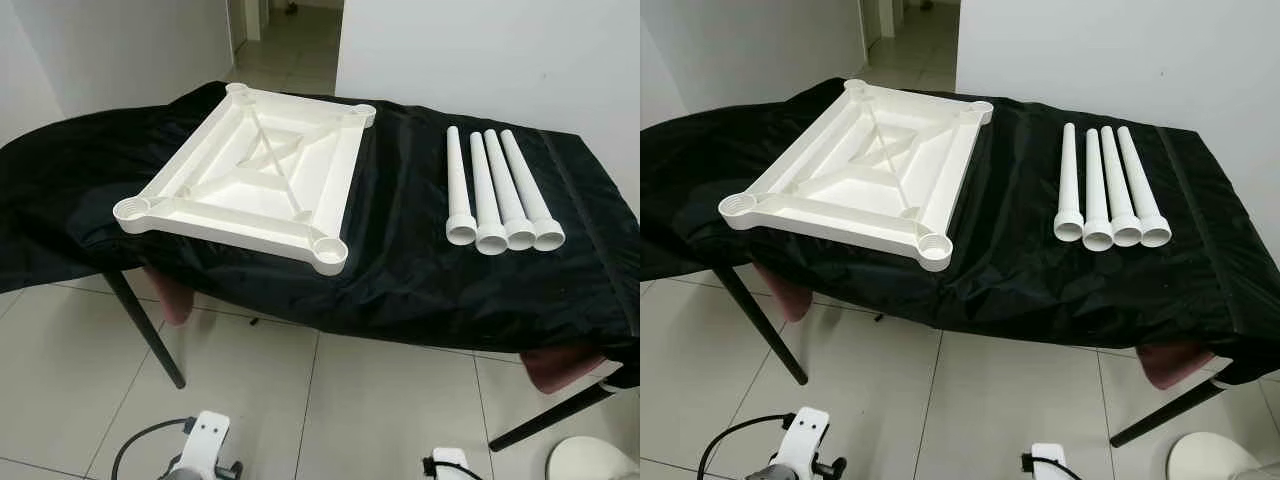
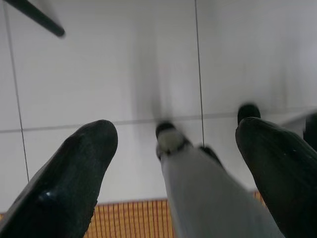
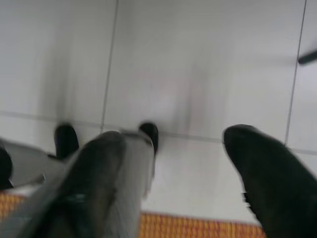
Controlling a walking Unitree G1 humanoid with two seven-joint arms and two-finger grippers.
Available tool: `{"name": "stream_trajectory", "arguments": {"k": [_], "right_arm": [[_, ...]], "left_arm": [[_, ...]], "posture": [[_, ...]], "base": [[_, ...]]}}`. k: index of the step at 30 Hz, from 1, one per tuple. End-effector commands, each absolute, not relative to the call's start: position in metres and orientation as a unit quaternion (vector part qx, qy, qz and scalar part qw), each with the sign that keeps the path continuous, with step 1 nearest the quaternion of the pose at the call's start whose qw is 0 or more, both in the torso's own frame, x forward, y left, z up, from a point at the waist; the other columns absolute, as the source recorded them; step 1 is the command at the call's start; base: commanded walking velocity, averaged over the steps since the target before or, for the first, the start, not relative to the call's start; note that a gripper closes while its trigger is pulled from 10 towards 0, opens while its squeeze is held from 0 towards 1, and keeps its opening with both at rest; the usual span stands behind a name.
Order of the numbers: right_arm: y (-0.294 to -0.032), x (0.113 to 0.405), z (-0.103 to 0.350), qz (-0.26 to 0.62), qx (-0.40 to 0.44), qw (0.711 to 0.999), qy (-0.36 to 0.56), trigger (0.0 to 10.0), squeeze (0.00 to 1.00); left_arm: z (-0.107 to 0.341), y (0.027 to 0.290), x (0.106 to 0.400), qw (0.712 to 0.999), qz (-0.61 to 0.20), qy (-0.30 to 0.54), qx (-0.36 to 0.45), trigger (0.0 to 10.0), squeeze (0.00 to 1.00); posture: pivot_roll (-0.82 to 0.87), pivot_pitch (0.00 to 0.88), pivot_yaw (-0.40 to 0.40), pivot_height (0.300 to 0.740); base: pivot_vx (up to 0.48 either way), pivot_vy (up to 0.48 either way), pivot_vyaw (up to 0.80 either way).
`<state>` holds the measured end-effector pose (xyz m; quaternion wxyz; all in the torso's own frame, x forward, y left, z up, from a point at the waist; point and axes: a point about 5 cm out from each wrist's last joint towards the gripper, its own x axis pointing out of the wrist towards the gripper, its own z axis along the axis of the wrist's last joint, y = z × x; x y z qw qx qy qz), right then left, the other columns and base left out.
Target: Building children table
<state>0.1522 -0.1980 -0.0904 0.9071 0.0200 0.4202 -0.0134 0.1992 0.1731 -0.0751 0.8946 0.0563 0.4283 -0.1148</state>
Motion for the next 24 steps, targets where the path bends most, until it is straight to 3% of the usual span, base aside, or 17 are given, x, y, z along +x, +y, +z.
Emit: {"name": "stream_trajectory", "arguments": {"k": [1, 2, 7, 8, 11, 12, 19, 22, 24], "right_arm": [[-0.202, 0.159, -0.086, -0.019, 0.025, 0.917, 0.398, 10.0, 0.67], [-0.203, 0.168, -0.08, -0.015, 0.029, 0.928, 0.371, 10.0, 1.0], [-0.207, 0.187, -0.065, -0.008, 0.025, 0.953, 0.301, 10.0, 1.0], [-0.209, 0.195, -0.056, -0.006, 0.016, 0.964, 0.264, 10.0, 1.0], [-0.211, 0.2, -0.05, -0.005, 0.009, 0.971, 0.238, 10.0, 1.0], [-0.212, 0.203, -0.044, -0.003, 0.006, 0.977, 0.213, 10.0, 0.0], [-0.209, 0.209, -0.016, 0.004, -0.033, 0.995, 0.095, 10.0, 0.0], [-0.205, 0.208, 0.006, 0.006, -0.058, 0.998, 0.027, 10.0, 0.0], [-0.205, 0.208, 0.006, 0.006, -0.058, 0.998, 0.027, 10.0, 0.0]], "left_arm": [[-0.071, 0.174, 0.205, 0.902, -0.115, 0.413, 0.045, 10.0, 0.5], [-0.066, 0.174, 0.213, 0.909, -0.122, 0.396, 0.038, 10.0, 1.0], [-0.053, 0.173, 0.23, 0.923, -0.145, 0.354, 0.032, 10.0, 1.0], [-0.046, 0.172, 0.237, 0.93, -0.157, 0.331, 0.029, 10.0, 0.0], [-0.042, 0.172, 0.242, 0.934, -0.166, 0.314, 0.028, 10.0, 0.0], [-0.037, 0.171, 0.246, 0.939, -0.178, 0.295, 0.019, 10.0, 0.0], [-0.015, 0.168, 0.258, 0.955, -0.221, 0.198, 0.016, 10.0, 0.0], [0.007, 0.165, 0.265, 0.966, -0.232, 0.114, -0.003, 10.0, 0.0], [0.007, 0.165, 0.265, 0.966, -0.232, 0.114, -0.003, 10.0, 0.0]], "posture": [[-0.01, 0.001, -0.014, 0.74], [-0.02, 0.005, -0.011, 0.74], [-0.03, 0.016, -0.007, 0.74], [-0.03, 0.018, -0.005, 0.74], [-0.03, 0.018, -0.005, 0.74], [-0.04, 0.023, -0.004, 0.74], [-0.04, 0.036, -0.006, 0.74], [-0.04, 0.048, -0.012, 0.74], [-0.04, 0.048, -0.012, 0.74]], "base": [[0.0, 0.0, 0.0], [0.0, 0.0, 0.0], [0.0, 0.0, 0.0], [0.0, 0.0, 0.0], [0.0, 0.0, 0.0], [0.0, 0.0, 0.0], [0.0, 0.0, 0.0], [0.0, 0.0, 0.0], [0.0, 0.0, 0.0]]}}
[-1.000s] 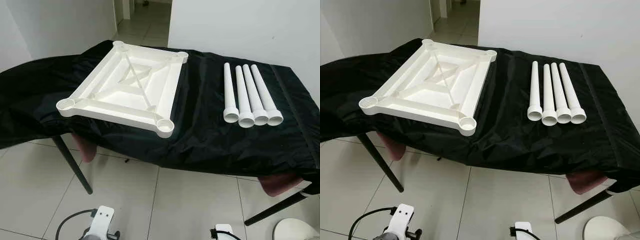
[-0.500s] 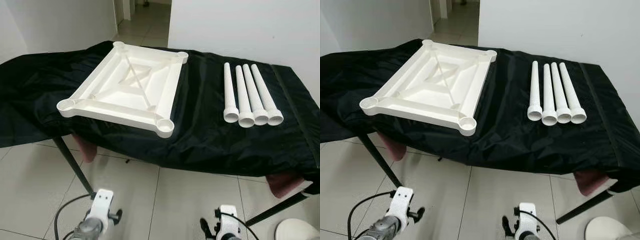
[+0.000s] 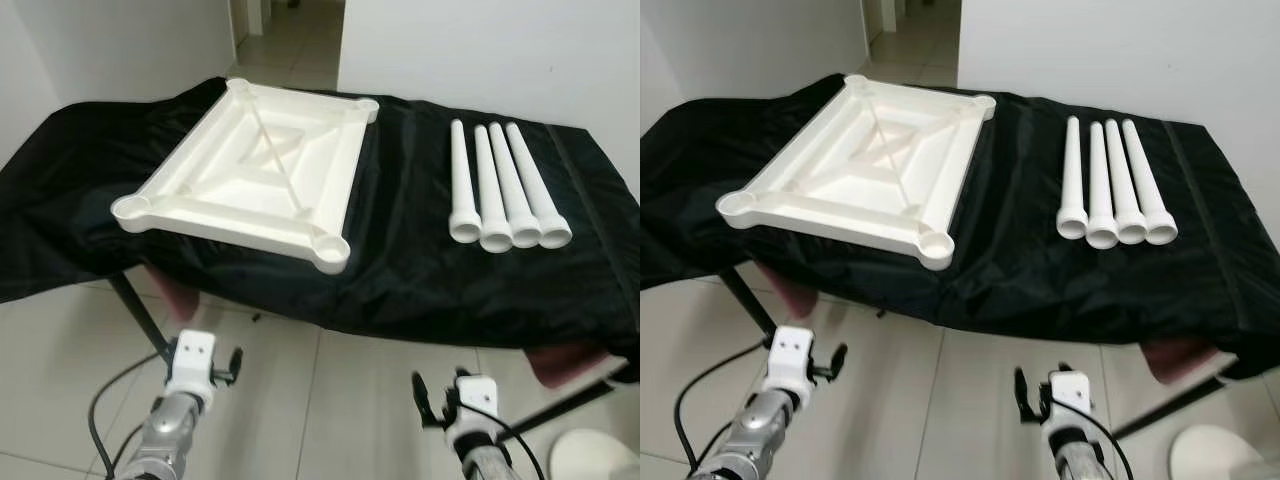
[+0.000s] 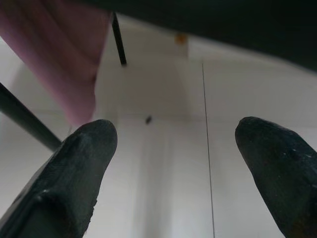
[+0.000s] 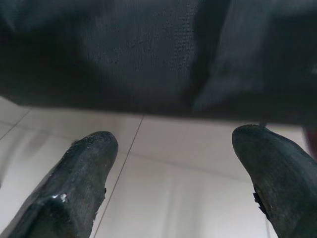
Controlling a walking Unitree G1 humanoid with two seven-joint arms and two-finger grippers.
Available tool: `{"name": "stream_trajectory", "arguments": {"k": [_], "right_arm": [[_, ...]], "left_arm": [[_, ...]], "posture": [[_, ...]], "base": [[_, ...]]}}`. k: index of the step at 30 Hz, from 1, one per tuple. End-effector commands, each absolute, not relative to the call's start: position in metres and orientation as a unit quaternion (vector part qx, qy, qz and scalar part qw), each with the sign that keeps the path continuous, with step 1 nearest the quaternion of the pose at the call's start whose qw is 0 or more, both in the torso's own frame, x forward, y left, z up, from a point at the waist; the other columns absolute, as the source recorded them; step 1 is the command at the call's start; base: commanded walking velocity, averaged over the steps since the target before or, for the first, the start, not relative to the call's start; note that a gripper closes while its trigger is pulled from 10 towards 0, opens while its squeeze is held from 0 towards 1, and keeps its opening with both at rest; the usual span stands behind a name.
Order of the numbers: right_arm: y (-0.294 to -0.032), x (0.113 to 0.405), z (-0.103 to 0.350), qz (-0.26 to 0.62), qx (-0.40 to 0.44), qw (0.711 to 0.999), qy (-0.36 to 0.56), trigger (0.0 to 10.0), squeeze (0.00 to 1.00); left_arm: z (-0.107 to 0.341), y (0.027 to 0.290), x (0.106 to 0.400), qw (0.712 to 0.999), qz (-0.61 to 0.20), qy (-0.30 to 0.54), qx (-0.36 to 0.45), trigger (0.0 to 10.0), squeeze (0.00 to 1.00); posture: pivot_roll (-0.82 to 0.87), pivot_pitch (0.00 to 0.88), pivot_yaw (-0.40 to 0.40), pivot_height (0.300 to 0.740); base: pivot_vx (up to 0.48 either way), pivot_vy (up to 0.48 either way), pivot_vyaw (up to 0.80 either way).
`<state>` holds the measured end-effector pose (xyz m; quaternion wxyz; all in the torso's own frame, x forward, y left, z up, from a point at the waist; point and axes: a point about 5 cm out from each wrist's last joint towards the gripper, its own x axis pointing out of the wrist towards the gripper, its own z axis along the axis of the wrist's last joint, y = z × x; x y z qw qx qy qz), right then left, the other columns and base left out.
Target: Building children table
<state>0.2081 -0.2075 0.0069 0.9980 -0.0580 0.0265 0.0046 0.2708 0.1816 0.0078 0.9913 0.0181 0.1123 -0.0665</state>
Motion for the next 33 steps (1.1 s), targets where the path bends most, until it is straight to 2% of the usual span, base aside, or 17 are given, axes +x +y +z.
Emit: {"name": "stream_trajectory", "arguments": {"k": [1, 8, 12, 21, 25, 33], "right_arm": [[-0.204, 0.207, 0.014, 0.007, -0.063, 0.998, 0.007, 10.0, 0.0], [-0.188, 0.217, 0.07, 0.052, -0.091, 0.988, -0.117, 10.0, 0.0], [-0.182, 0.231, 0.102, 0.045, -0.073, 0.983, -0.165, 10.0, 0.0], [-0.187, 0.245, 0.115, 0.021, -0.035, 0.985, -0.165, 10.0, 0.0], [-0.194, 0.256, 0.122, -0.015, -0.006, 0.987, -0.159, 10.0, 0.0], [-0.204, 0.273, 0.132, -0.061, -0.024, 0.99, -0.129, 10.0, 0.0]], "left_arm": [[0.016, 0.164, 0.267, 0.968, -0.235, 0.085, -0.01, 10.0, 0.0], [0.066, 0.15, 0.285, 0.971, -0.237, -0.003, -0.014, 10.0, 0.0], [0.095, 0.151, 0.299, 0.973, -0.225, -0.036, -0.025, 10.0, 0.0], [0.129, 0.157, 0.308, 0.974, -0.209, -0.085, -0.027, 10.0, 0.0], [0.145, 0.156, 0.311, 0.973, -0.198, -0.116, -0.027, 10.0, 0.0], [0.144, 0.156, 0.315, 0.978, -0.185, -0.079, -0.048, 10.0, 0.0]], "posture": [[-0.04, 0.048, -0.012, 0.74], [-0.03, 0.062, -0.013, 0.74], [-0.02, 0.048, -0.018, 0.74], [-0.01, 0.03, -0.024, 0.74], [-0.01, 0.013, -0.031, 0.74], [0.0, 0.0, -0.03, 0.74]], "base": [[0.0, 0.0, 0.0], [0.0, 0.0, 0.0], [0.0, 0.0, 0.0], [0.0, 0.0, 0.0], [0.0, 0.0, 0.0], [0.0, 0.0, 0.0]]}}
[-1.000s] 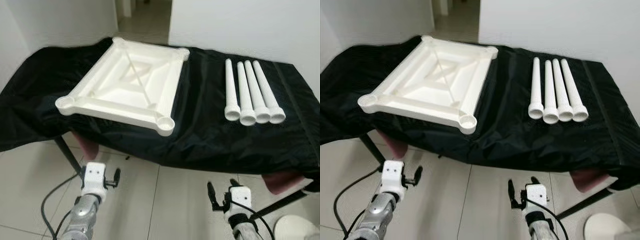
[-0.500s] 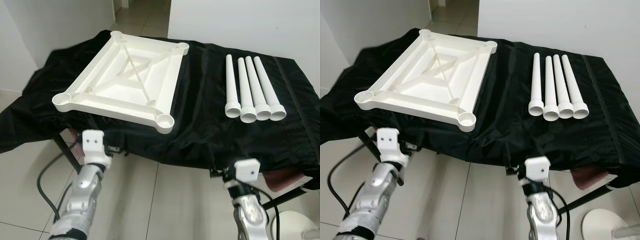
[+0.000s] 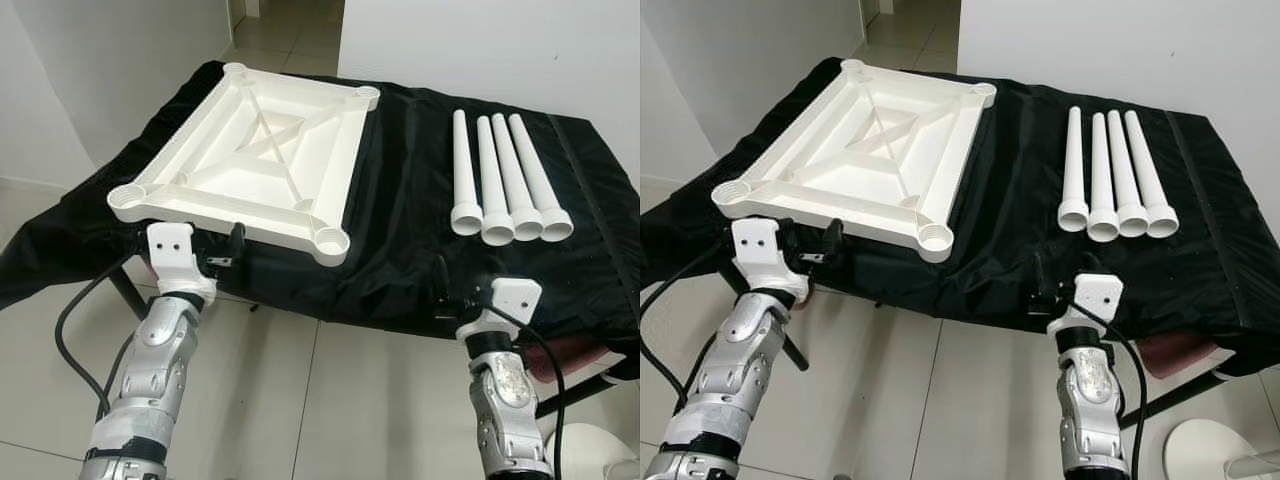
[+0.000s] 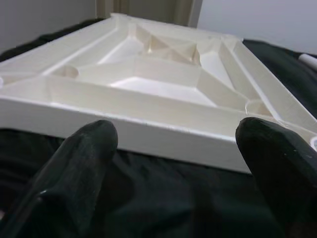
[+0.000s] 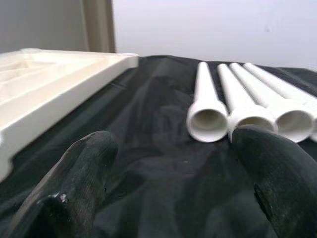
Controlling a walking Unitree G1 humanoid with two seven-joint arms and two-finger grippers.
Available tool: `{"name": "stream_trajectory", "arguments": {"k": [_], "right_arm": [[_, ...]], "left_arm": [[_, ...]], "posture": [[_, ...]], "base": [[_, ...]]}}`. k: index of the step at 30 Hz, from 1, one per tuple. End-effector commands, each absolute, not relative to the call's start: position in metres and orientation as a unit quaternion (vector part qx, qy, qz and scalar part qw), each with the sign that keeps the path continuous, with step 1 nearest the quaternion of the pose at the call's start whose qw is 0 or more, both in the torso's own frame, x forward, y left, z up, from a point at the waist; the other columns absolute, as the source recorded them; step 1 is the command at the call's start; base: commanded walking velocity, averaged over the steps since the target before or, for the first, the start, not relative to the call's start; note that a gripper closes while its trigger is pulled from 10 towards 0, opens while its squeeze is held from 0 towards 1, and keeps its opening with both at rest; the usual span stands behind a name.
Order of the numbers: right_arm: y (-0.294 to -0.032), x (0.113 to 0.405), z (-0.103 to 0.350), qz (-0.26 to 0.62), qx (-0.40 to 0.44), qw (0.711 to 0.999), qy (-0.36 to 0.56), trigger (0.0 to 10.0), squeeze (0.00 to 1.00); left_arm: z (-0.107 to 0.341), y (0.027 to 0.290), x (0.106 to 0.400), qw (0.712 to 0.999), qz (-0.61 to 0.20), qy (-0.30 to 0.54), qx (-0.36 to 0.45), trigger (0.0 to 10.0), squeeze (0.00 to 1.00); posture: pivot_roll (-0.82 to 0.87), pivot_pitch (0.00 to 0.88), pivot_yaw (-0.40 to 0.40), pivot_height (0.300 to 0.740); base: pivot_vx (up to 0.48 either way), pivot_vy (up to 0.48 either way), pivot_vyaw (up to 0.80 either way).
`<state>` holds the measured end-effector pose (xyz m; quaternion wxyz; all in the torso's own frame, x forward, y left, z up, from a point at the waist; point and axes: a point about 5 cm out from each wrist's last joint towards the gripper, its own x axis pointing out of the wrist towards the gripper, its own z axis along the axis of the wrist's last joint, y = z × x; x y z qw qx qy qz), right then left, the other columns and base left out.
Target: Building children table
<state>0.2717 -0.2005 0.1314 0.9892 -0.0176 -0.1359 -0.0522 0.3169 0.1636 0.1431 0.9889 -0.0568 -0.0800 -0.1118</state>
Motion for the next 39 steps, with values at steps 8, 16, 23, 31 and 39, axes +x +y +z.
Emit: {"name": "stream_trajectory", "arguments": {"k": [8, 16, 23, 31, 39], "right_arm": [[-0.202, 0.286, 0.141, -0.047, -0.041, 0.99, -0.13, 10.0, 0.0], [-0.197, 0.293, 0.145, -0.031, -0.051, 0.991, -0.12, 10.0, 0.0], [-0.197, 0.294, 0.145, -0.036, -0.059, 0.991, -0.115, 10.0, 0.0], [-0.2, 0.294, 0.147, -0.041, -0.06, 0.99, -0.116, 10.0, 0.0], [-0.206, 0.294, 0.149, -0.042, -0.074, 0.99, -0.111, 10.0, 0.0]], "left_arm": [[0.157, 0.155, 0.323, 0.978, -0.18, -0.093, -0.048, 10.0, 0.0], [0.164, 0.155, 0.331, 0.977, -0.182, -0.094, -0.054, 10.0, 0.0], [0.168, 0.157, 0.334, 0.978, -0.175, -0.098, -0.058, 10.0, 0.0], [0.168, 0.155, 0.335, 0.978, -0.175, -0.1, -0.06, 10.0, 0.0], [0.168, 0.155, 0.334, 0.977, -0.173, -0.102, -0.065, 10.0, 0.0]], "posture": [[0.0, 0.014, -0.016, 0.74], [0.0, 0.017, -0.018, 0.74], [-0.01, 0.014, -0.021, 0.74], [-0.01, 0.015, -0.024, 0.74], [-0.01, 0.014, -0.038, 0.74]], "base": [[0.0, 0.0, 0.0], [0.156, 0.0, 0.0], [0.256, 0.0, 0.0], [0.263, 0.0, 0.0], [0.27, 0.0, 0.0]]}}
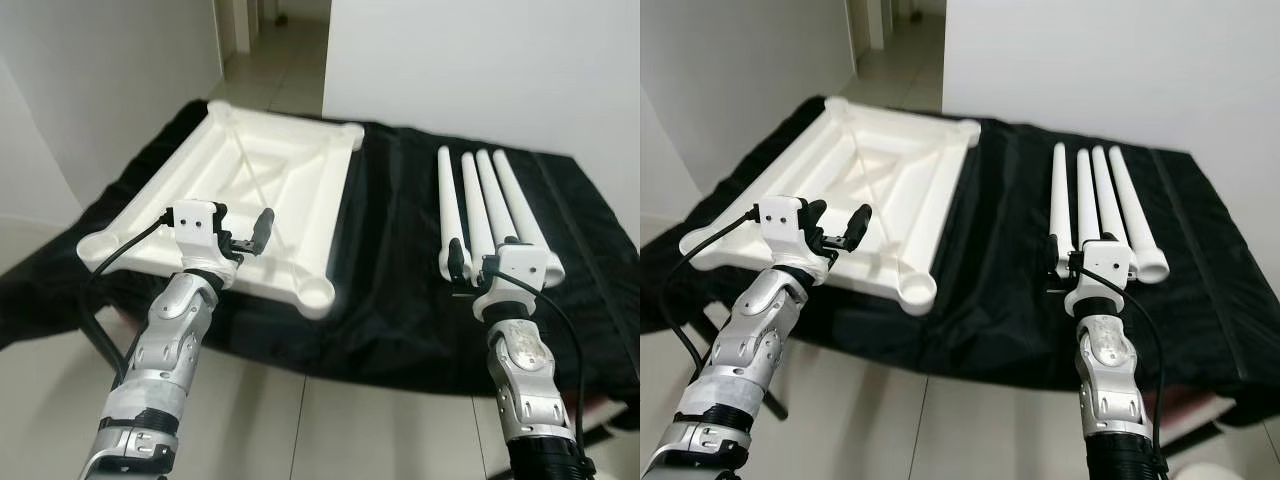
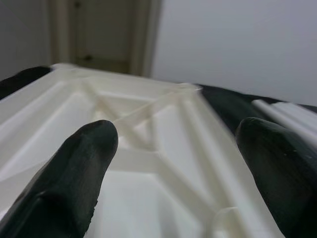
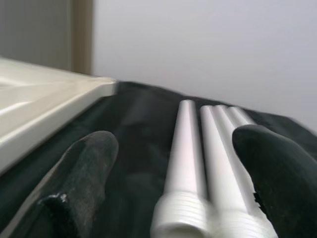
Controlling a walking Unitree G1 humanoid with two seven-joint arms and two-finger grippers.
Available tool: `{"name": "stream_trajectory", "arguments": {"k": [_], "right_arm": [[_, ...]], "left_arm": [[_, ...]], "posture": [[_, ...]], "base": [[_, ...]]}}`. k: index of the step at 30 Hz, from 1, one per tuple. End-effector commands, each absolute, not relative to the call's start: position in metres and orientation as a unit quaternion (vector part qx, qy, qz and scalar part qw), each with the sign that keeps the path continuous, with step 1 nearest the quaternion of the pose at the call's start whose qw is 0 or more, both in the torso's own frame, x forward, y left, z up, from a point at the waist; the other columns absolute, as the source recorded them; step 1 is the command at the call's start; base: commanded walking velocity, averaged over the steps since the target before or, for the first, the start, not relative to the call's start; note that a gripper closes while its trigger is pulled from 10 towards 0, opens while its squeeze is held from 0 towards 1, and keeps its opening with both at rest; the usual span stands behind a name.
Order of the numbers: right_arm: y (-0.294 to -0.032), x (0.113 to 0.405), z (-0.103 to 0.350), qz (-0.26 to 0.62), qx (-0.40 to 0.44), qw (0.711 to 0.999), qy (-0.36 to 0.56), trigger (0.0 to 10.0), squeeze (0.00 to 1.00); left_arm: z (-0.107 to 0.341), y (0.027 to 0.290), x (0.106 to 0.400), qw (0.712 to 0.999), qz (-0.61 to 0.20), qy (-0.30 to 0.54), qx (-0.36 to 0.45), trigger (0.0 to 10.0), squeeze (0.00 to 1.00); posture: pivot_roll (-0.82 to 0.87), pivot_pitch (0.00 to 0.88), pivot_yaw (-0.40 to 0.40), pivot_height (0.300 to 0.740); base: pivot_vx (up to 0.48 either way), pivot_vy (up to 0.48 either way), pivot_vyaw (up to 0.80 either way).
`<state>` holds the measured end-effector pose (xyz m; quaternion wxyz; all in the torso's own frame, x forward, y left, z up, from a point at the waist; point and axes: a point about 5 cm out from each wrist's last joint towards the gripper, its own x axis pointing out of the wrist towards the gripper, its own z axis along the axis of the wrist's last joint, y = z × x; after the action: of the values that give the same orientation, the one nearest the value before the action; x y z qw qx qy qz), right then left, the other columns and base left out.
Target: Building children table
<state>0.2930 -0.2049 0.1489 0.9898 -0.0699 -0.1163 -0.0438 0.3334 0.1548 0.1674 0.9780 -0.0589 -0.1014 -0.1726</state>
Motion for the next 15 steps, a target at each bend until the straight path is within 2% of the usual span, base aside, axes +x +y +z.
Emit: {"name": "stream_trajectory", "arguments": {"k": [1, 6, 15], "right_arm": [[-0.2063, 0.2945, 0.1489, -0.042, -0.074, 0.99, -0.111, 10.0, 0.0], [-0.2042, 0.2953, 0.1499, -0.037, -0.077, 0.99, -0.112, 10.0, 0.0], [-0.2045, 0.2975, 0.1491, -0.036, -0.076, 0.991, -0.108, 10.0, 0.0]], "left_arm": [[0.1676, 0.155, 0.3339, 0.977, -0.173, -0.102, -0.066, 10.0, 0.0], [0.1675, 0.1554, 0.334, 0.978, -0.171, -0.102, -0.064, 10.0, 0.0], [0.1664, 0.1543, 0.3379, 0.981, -0.157, -0.098, -0.061, 10.0, 0.0]], "posture": [[-0.01, 0.014, -0.038, 0.74], [-0.01, 0.014, -0.039, 0.74], [-0.01, 0.004, -0.036, 0.74]], "base": [[0.27, 0.0, 0.0], [0.267, 0.0, 0.0], [0.0, 0.0, 0.0]]}}
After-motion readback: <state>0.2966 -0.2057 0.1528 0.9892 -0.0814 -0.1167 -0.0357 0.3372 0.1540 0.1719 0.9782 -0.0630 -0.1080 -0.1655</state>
